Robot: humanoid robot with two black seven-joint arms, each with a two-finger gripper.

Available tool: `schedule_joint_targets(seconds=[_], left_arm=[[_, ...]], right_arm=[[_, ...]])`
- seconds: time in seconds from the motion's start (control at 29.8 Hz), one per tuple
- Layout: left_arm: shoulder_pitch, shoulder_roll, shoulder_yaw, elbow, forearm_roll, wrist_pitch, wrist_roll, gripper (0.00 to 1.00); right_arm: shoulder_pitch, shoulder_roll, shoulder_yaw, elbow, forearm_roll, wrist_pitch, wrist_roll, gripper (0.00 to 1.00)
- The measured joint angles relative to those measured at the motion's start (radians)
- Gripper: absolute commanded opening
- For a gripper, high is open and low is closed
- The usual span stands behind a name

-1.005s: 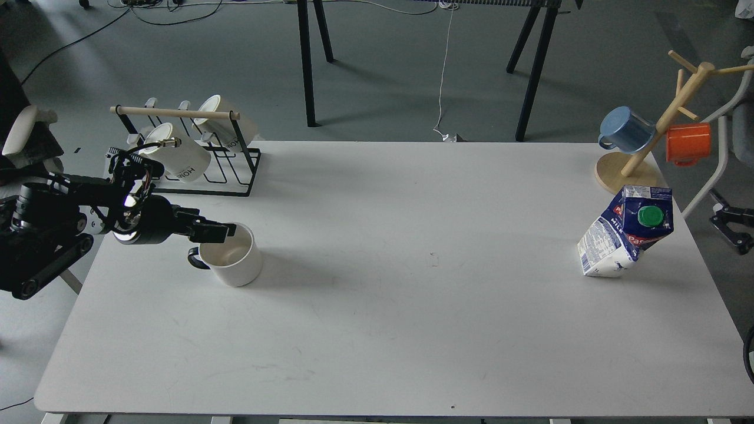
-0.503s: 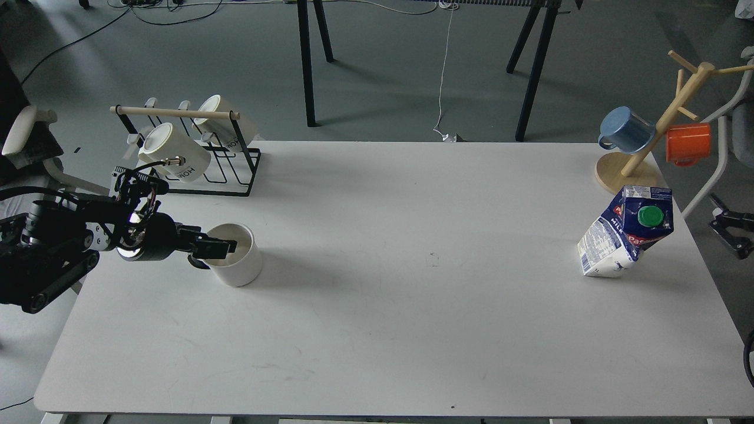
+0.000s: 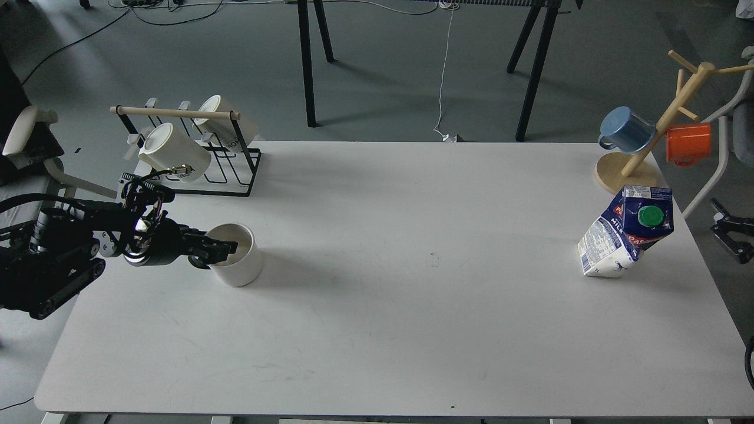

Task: Place cup and milk with both arms
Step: 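Hook the left gripper into the white mug's rim and grasp it, then drag the white mug with the left gripper toward the table center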

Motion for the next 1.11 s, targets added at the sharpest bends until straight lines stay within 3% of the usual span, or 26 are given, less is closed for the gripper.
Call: schedule_joint_targets(seconds=[0.47, 0.7, 0.87, 1.11], left_arm=[[-0.02, 0.021, 0.014, -0.041, 0.0, -0.003, 0.0, 0.0], [-0.159, 0.044, -0.038, -0.215, -0.053, -0.174, 0.0, 0.0], [-0.27, -0.093, -0.053, -0.226, -0.081, -0.245, 0.0, 0.0], [-0.279, -0.323, -0.044, -0.103, -0.023, -0.249, 0.0, 0.0]], right_arm=[[-0.008, 0.0, 0.003, 0.001, 0.0, 0.0, 0.0, 0.94], [-0.008, 0.0, 0.003, 0.0, 0.0, 0.0, 0.0, 0.94], [-0.008, 0.0, 0.002, -0.004, 0.0, 0.0, 0.0, 0.94], [-0.013, 0.0, -0.001, -0.008, 0.0, 0.0, 0.0, 0.94]])
